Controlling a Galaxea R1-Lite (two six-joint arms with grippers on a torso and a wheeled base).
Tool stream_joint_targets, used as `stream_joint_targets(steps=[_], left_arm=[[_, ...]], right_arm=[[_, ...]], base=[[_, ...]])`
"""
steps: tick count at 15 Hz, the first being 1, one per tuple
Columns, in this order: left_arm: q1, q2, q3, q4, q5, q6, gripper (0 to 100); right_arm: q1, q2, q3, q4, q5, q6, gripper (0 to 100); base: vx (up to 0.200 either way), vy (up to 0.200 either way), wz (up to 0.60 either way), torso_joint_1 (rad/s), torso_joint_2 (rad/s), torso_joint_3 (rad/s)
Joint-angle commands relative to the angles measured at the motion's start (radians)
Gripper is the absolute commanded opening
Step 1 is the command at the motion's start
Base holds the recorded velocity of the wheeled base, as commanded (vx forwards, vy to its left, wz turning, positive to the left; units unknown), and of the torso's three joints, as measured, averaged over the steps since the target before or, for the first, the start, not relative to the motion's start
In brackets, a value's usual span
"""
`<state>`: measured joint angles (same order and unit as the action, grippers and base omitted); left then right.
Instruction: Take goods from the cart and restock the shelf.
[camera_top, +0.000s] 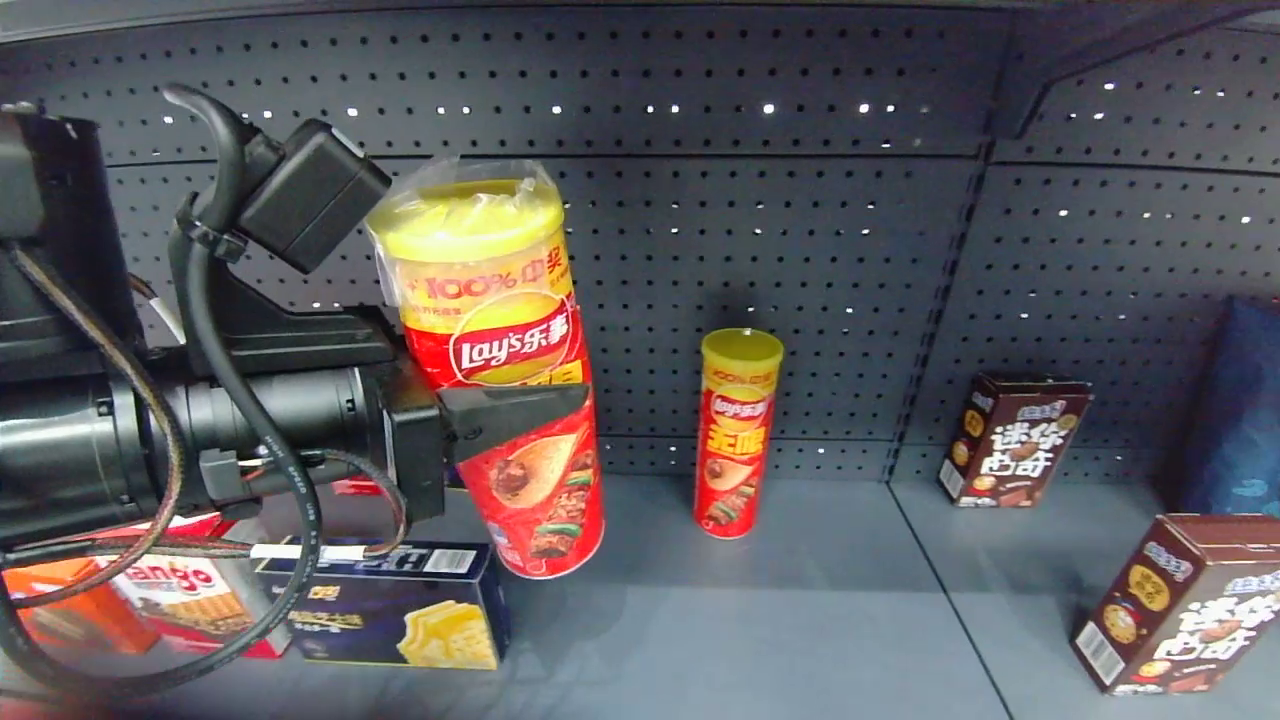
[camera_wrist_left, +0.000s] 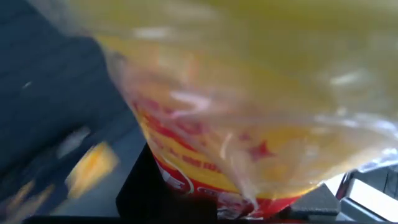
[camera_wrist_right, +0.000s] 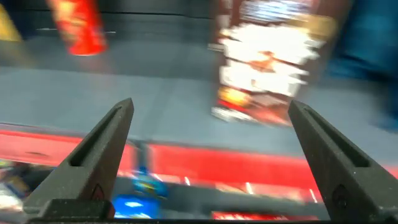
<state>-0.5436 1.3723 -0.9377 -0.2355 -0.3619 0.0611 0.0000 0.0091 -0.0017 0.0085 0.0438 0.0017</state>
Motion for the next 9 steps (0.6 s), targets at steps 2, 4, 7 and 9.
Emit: stream_joint_targets(steps=[2, 4, 7, 9], left_arm=[[0.002, -0.004, 0.003, -0.001, 0.0, 0.0, 0], [0.004, -0.006, 0.014, -0.002, 0.0, 0.0, 0], [0.004, -0.001, 0.059, -0.044, -0.003, 0.005, 0], [-0.002, -0.004, 0.079, -0.076, -0.008, 0.0, 0]], right_arm=[[0.0, 0.002, 0.0, 0.001, 0.001, 0.0, 100], [0.0, 0.002, 0.0, 0.001, 0.001, 0.0, 100], [0.0, 0.002, 0.0, 0.001, 0.001, 0.0, 100], [0.0, 0.002, 0.0, 0.001, 0.001, 0.0, 100]], base=[[0.0, 0.0, 0.0, 0.0, 0.0, 0.0], [0.0, 0.0, 0.0, 0.0, 0.0, 0.0], [0.0, 0.0, 0.0, 0.0, 0.0, 0.0], [0.0, 0.0, 0.0, 0.0, 0.0, 0.0]])
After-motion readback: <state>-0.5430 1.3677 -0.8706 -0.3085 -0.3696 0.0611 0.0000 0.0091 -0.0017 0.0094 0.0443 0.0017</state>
